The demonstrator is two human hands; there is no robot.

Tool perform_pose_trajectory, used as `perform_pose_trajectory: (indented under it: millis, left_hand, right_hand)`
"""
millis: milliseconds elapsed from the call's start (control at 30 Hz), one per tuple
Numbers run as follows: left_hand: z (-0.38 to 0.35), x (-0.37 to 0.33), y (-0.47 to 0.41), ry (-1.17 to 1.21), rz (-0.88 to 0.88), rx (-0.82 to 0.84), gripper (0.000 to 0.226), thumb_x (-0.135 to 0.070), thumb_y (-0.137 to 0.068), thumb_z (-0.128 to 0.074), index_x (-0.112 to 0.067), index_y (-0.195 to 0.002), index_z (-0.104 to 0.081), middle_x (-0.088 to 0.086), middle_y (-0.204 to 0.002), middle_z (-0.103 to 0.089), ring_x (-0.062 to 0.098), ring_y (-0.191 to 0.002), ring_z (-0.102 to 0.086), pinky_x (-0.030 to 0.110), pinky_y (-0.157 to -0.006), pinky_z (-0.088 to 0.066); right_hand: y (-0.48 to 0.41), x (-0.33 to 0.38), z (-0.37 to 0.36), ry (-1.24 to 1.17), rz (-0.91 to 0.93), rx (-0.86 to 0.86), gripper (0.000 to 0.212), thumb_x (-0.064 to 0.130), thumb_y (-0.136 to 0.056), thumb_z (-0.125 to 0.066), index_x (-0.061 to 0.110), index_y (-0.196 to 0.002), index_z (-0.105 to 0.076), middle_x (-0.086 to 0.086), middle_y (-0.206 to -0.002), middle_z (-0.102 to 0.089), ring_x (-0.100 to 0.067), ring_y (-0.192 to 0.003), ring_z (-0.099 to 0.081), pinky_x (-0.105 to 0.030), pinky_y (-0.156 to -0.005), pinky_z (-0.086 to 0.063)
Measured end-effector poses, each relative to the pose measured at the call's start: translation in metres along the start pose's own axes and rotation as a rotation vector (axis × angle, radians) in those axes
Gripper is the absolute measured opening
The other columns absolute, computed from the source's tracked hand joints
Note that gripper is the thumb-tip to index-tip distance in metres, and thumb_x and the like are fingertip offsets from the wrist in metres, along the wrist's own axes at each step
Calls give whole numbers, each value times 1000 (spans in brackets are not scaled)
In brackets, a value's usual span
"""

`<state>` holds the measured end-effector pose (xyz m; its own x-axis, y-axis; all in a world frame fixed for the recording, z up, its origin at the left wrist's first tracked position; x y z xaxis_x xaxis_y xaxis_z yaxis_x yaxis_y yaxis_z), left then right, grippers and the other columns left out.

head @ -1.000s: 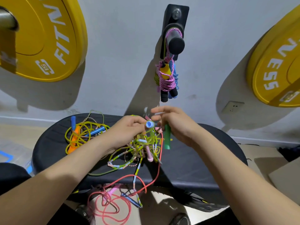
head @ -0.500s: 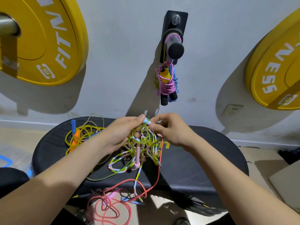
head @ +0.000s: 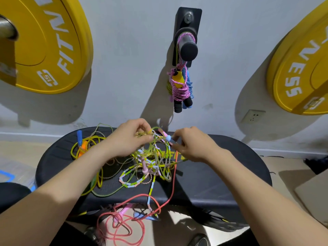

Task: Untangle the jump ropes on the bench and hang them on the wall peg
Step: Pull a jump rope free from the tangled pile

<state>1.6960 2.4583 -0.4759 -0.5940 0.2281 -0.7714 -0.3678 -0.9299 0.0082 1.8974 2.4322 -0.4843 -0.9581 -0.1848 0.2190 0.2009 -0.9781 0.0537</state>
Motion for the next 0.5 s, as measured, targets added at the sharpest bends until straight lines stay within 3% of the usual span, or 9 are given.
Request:
perform_pose_trajectory:
  millis: [67,167,267,333,400,500]
  left_hand:
    - [1,-5,1,-194,-51,22,11,-18,-93,-78,-25,-91,-69,-7,-72,-76,3,-64,-70,28,-70,-50]
    - [16,-8,1,-272,-53,-88,18,-12,-98,-65,-24,-86,-72,-10,-69,-76,-1,-65,-70,23,-73,-53]
    - [28,-1,-1,188,121,-109,34,0,-103,-50,-21,-94,-75,-3,-80,-73,8,-65,-63,17,-59,-47]
    - [28,-3,0,532,189,-20,42,11,-101,-40,-12,-105,-76,6,-88,-71,10,-66,-59,17,-54,-45]
    - [30,-10,3,741,196,67,44,14,-100,-40,-6,-117,-74,11,-101,-77,11,-72,-62,19,-58,-48]
    - [30,-19,10,816,185,151,42,12,-102,-45,-8,-127,-72,13,-122,-77,15,-89,-68,22,-73,-57]
  right_hand:
    - [-1,-9,-9,78,-61,69,24,37,-102,-62,21,-118,-68,-10,-105,-67,-37,-95,-63,-39,-69,-49]
    - [1,-20,-23,140,-131,198,25,18,-100,-54,13,-122,-63,-15,-114,-64,-39,-91,-62,-40,-72,-52]
    - [5,-29,-31,190,-189,294,24,5,-93,-50,11,-114,-58,-14,-113,-59,-35,-81,-54,-35,-65,-42]
    - [5,-34,-30,230,-235,275,18,2,-92,-52,12,-107,-53,-14,-114,-59,-36,-84,-54,-35,-71,-40]
    - [4,-35,-25,287,-258,232,19,5,-92,-57,15,-107,-50,-12,-116,-59,-39,-101,-58,-40,-83,-36]
    - [-1,-26,-21,291,-231,181,23,8,-90,-58,16,-111,-54,-12,-118,-58,-39,-117,-58,-44,-90,-36]
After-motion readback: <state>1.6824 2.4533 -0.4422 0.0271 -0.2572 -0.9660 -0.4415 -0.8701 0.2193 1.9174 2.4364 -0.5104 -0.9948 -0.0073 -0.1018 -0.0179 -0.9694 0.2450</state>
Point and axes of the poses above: each hand's wrist, its own y-axis away from the middle knuckle, its own z-axis out of the back of the hand, x = y × z, the point moved 8 cm from there along -y, towards the middle knuckle
